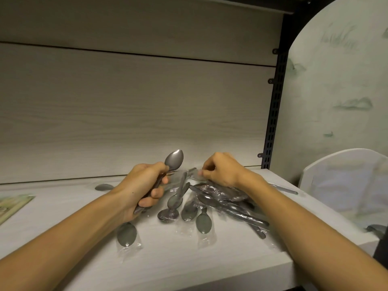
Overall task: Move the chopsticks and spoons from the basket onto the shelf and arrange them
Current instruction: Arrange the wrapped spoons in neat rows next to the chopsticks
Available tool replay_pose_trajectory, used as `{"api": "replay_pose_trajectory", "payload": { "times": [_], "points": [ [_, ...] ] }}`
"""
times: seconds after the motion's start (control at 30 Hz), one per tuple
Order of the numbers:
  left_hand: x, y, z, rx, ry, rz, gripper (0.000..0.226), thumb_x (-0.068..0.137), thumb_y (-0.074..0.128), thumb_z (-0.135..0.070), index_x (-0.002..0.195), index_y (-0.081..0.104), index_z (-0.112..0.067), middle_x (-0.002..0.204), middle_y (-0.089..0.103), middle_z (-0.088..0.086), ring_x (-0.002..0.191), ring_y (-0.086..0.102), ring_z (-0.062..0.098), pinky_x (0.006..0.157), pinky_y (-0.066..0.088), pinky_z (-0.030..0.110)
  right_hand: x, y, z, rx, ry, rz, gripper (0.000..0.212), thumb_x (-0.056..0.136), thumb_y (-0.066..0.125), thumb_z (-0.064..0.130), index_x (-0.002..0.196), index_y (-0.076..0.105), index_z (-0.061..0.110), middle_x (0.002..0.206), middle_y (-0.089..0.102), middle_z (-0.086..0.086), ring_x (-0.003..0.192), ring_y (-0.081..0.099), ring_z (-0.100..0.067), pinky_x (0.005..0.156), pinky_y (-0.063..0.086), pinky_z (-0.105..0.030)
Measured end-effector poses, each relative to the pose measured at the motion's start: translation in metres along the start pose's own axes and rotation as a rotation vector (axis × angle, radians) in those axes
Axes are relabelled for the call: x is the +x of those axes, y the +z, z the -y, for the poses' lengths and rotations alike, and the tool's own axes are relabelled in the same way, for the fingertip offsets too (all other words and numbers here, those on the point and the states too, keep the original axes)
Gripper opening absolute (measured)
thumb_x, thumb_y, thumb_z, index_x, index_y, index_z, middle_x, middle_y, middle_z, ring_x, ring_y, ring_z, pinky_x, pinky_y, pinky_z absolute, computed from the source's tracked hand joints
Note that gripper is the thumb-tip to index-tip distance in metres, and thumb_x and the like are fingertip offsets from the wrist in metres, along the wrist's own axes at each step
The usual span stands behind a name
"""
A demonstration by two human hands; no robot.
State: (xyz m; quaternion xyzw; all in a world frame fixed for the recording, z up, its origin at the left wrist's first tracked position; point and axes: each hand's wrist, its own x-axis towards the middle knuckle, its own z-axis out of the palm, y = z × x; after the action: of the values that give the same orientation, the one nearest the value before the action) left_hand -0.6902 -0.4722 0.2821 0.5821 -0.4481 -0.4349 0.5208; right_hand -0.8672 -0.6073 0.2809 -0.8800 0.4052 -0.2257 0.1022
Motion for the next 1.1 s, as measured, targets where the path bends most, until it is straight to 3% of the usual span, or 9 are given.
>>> {"api": "replay_pose_trajectory", "payload": {
  "times": [0.17, 0.27, 0.37, 0.5, 0.67, 0.77, 0.9, 1.0, 1.1],
  "points": [
    [0.002, 0.001, 0.003, -0.047, 0.07, -0.07, 0.027, 0.098, 0.044, -0.013, 0.077, 0.056, -0.001, 0.046, 0.051, 0.009, 0.027, 0.035, 0.012, 0.027, 0.026, 0.014, 0.002, -0.01, 0.013, 0.459, 0.082, -0.301, 0.015, 0.089, 0.062, 0.019, 0.077, 0.071, 0.017, 0.071, 0.067, -0.006, 0.063, 0.055, -0.011, 0.06, 0.043, -0.025],
    [0.005, 0.001, 0.002, -0.232, 0.108, -0.056, 0.014, 0.099, 0.047, -0.008, 0.102, 0.058, 0.001, 0.077, 0.073, 0.013, 0.047, 0.062, 0.018, 0.041, 0.051, 0.022, 0.002, -0.019, 0.019, 0.75, 0.16, -0.379, 0.017, 0.087, 0.062, 0.014, 0.071, 0.066, 0.011, 0.059, 0.06, 0.001, 0.05, 0.049, -0.011, 0.046, 0.039, -0.019],
    [0.005, 0.003, 0.002, -0.35, 0.127, 0.007, 0.018, 0.098, 0.047, -0.005, 0.114, 0.052, 0.003, 0.093, 0.074, 0.016, 0.075, 0.073, 0.027, 0.062, 0.061, 0.03, -0.002, -0.025, 0.024, 0.998, 0.156, -0.3, 0.014, 0.088, 0.062, 0.015, 0.076, 0.063, 0.008, 0.059, 0.06, 0.001, 0.047, 0.048, -0.01, 0.043, 0.037, -0.02],
    [0.003, 0.006, 0.004, -0.379, 0.117, 0.123, 0.027, 0.097, 0.048, -0.003, 0.124, 0.048, 0.002, 0.105, 0.07, 0.022, 0.09, 0.07, 0.039, 0.069, 0.061, 0.042, -0.004, -0.022, 0.032, 1.199, 0.136, -0.058, 0.007, 0.089, 0.062, 0.004, 0.091, 0.057, 0.007, 0.066, 0.067, -0.006, 0.05, 0.056, -0.012, 0.044, 0.04, -0.021],
    [-0.003, 0.007, 0.003, -0.296, 0.139, 0.236, 0.022, 0.097, 0.047, -0.008, 0.118, 0.057, -0.007, 0.107, 0.072, 0.012, 0.062, 0.069, 0.03, 0.047, 0.055, 0.032, -0.007, -0.012, 0.037, 1.017, 0.09, 0.099, 0.026, 0.087, 0.069, 0.01, 0.105, 0.052, 0.004, 0.067, 0.07, -0.006, 0.051, 0.06, -0.014, 0.043, 0.044, -0.021],
    [0.0, 0.001, 0.004, -0.216, 0.124, 0.206, 0.025, 0.098, 0.045, -0.011, 0.117, 0.061, -0.013, 0.099, 0.073, 0.006, 0.039, 0.044, 0.013, 0.031, 0.032, 0.016, -0.008, -0.01, 0.037, 0.89, 0.093, 0.118, 0.042, 0.084, 0.073, 0.02, 0.113, 0.046, 0.006, 0.066, 0.069, -0.004, 0.049, 0.057, -0.014, 0.041, 0.043, -0.022],
    [0.002, -0.002, 0.004, -0.091, 0.134, 0.205, 0.019, 0.097, 0.049, -0.022, 0.101, 0.062, -0.008, 0.064, 0.058, -0.004, 0.035, 0.02, 0.006, 0.032, 0.018, 0.01, -0.007, -0.007, 0.036, 0.749, 0.066, 0.106, 0.047, 0.081, 0.077, 0.028, 0.112, 0.046, 0.009, 0.063, 0.067, 0.0, 0.047, 0.055, -0.014, 0.041, 0.041, -0.022],
    [0.003, 0.001, 0.006, -0.079, 0.13, 0.13, 0.012, 0.093, 0.053, -0.01, 0.1, 0.063, -0.007, 0.066, 0.055, -0.002, 0.036, 0.024, 0.008, 0.031, 0.019, 0.01, -0.007, -0.012, 0.032, 0.677, 0.051, 0.139, 0.045, 0.078, 0.079, 0.031, 0.108, 0.052, 0.011, 0.065, 0.069, 0.0, 0.052, 0.059, -0.014, 0.044, 0.043, -0.022],
    [0.005, 0.001, 0.008, -0.112, 0.103, 0.039, 0.014, 0.095, 0.048, -0.009, 0.088, 0.058, -0.004, 0.068, 0.057, 0.003, 0.038, 0.035, 0.01, 0.029, 0.024, 0.014, -0.006, -0.013, 0.022, 0.531, 0.019, 0.159, 0.028, 0.081, 0.077, 0.016, 0.101, 0.06, 0.008, 0.068, 0.066, -0.003, 0.059, 0.06, -0.016, 0.054, 0.05, -0.026]
  ]
}}
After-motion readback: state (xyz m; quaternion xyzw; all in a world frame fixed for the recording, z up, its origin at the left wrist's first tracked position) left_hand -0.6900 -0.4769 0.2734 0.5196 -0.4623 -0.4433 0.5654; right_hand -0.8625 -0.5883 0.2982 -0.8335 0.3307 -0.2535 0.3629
